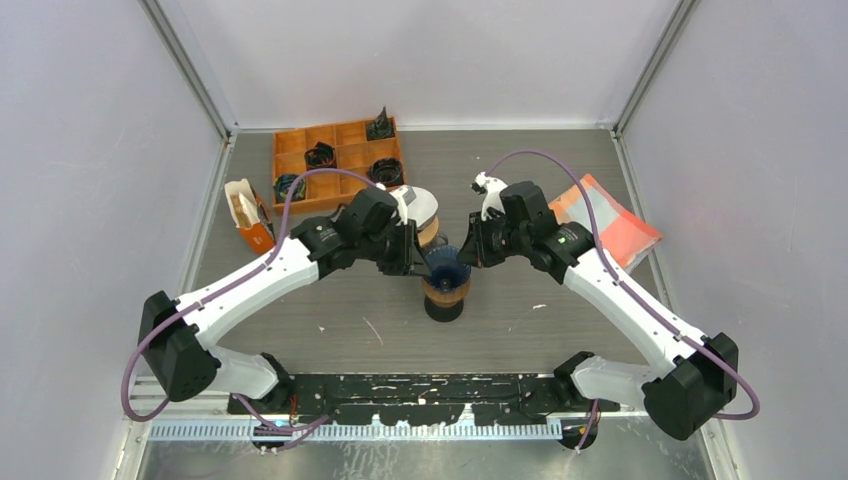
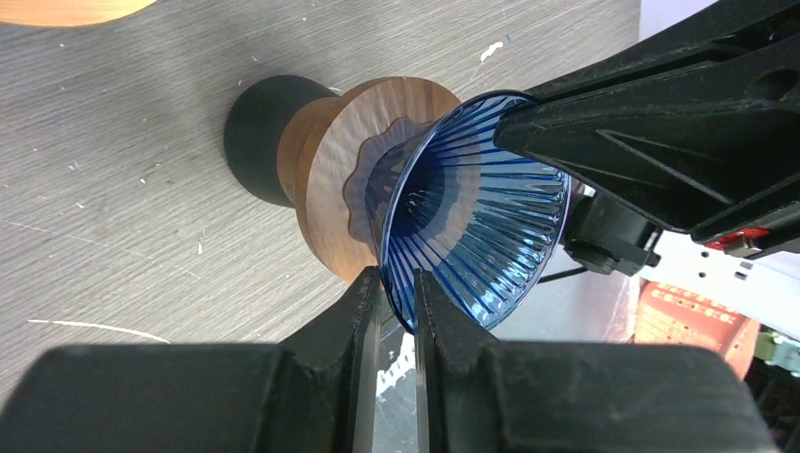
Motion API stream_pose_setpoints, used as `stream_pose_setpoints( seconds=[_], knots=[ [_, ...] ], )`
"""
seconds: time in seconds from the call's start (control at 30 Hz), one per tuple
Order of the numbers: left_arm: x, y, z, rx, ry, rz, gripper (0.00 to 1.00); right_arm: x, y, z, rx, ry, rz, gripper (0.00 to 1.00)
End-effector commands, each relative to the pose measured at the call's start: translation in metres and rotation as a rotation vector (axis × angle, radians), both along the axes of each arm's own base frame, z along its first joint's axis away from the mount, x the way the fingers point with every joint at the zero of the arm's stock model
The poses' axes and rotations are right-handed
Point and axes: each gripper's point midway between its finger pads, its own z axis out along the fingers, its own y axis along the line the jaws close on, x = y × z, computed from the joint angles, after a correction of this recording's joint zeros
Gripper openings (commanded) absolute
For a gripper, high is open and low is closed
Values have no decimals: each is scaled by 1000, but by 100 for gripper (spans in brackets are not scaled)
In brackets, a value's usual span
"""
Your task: Place the coffee filter in the dripper
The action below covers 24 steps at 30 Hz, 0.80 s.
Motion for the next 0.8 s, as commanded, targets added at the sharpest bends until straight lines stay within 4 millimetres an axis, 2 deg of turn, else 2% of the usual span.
stream_pose_setpoints(
  seconds=[0.0,0.17,0.3,0.57,0.77],
  knots=[
    [-14,19,-31,185,-3,-31,17,-30,-19,-53,-125,164,2,6],
    [-17,21,-35,228,-29,-38,18,-35,-22,-65,-134,189,-2,7],
    [-15,20,-33,226,-37,-35,19,-32,-21,-63,-132,176,-4,7],
    [1,22,0,189,-142,27,26,-13,-19,-25,-99,53,-45,14],
    [14,29,22,160,-200,81,36,3,-18,6,-75,-31,-81,25]
  ],
)
